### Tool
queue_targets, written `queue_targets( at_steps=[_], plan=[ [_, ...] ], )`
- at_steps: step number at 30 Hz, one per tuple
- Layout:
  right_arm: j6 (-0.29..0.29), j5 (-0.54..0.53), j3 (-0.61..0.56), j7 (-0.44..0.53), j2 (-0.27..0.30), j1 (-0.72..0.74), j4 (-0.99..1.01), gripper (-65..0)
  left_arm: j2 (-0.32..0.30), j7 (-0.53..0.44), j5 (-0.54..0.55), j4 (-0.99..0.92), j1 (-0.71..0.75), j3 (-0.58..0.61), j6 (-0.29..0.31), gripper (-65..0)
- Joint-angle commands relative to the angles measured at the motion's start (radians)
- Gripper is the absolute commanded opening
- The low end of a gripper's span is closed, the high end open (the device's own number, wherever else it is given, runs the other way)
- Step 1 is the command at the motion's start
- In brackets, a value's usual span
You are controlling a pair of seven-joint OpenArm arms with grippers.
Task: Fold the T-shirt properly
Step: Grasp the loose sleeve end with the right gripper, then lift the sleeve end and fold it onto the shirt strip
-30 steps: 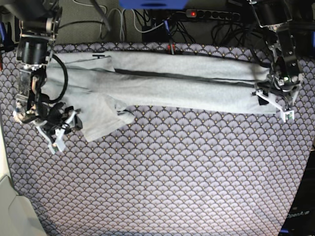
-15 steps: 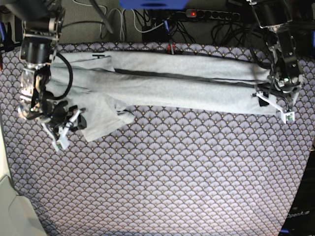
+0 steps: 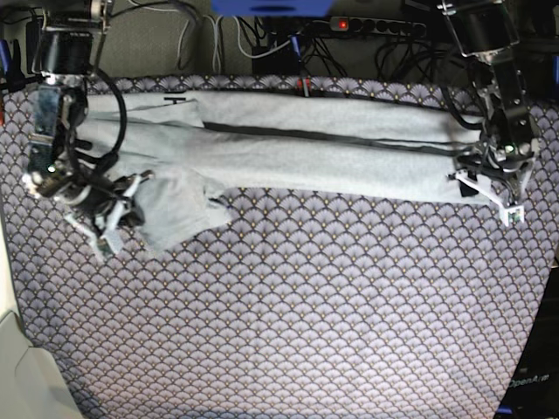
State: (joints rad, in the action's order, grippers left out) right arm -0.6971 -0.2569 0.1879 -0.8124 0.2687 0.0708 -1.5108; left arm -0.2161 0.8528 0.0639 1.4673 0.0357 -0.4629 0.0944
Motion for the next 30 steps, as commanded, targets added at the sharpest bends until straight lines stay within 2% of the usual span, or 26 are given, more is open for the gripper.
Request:
queue_targets(
  at_steps=[1,4,7,12,15,25,30],
  plan=[
    [-0.001,-0.015,0.009,0.001,0.010,0.008,-0.055,-65.0,-0.015,-0.020,0.000,0.017,-0.013,-0.003,-0.005,-22.3],
    [-0.001,-0.017,0.032,-0.058,0.005,-0.042,-0.176,-65.0,-0.015,-0.020,0.000,0.017,-0.013,-0.001,-0.005,-22.3],
    [-0.001,-0.018,0.046,-0.069,0.002,-0.125,-0.285,-65.0,-0.015,-0.023,0.000,0.016,-0.013,-0.001,-0.005,-22.3],
    [-0.001,-0.017,0.134,-0.069,-0.064,-0.259,-0.417,-65.0,-0.015,-0.025,0.000,0.016,-0.015,-0.001,-0.005,-22.3],
    [-0.001,-0.017,0.164,-0.065,-0.095,-0.315,-0.439,-65.0,-0.013,-0.027,0.000,0.016,-0.015,0.000,-0.005,-22.3],
    [-0.001,-0.018,0.193,-0.061,-0.105,-0.434,-0.443,-65.0,-0.013,-0.027,0.000,0.016,-0.012,-0.001,-0.005,-22.3],
    [-0.001,-0.018,0.243,-0.061,-0.164,-0.460,-0.445,-65.0,-0.013,-0.027,0.000,0.016,-0.009,0.000,-0.005,-22.3]
  ],
)
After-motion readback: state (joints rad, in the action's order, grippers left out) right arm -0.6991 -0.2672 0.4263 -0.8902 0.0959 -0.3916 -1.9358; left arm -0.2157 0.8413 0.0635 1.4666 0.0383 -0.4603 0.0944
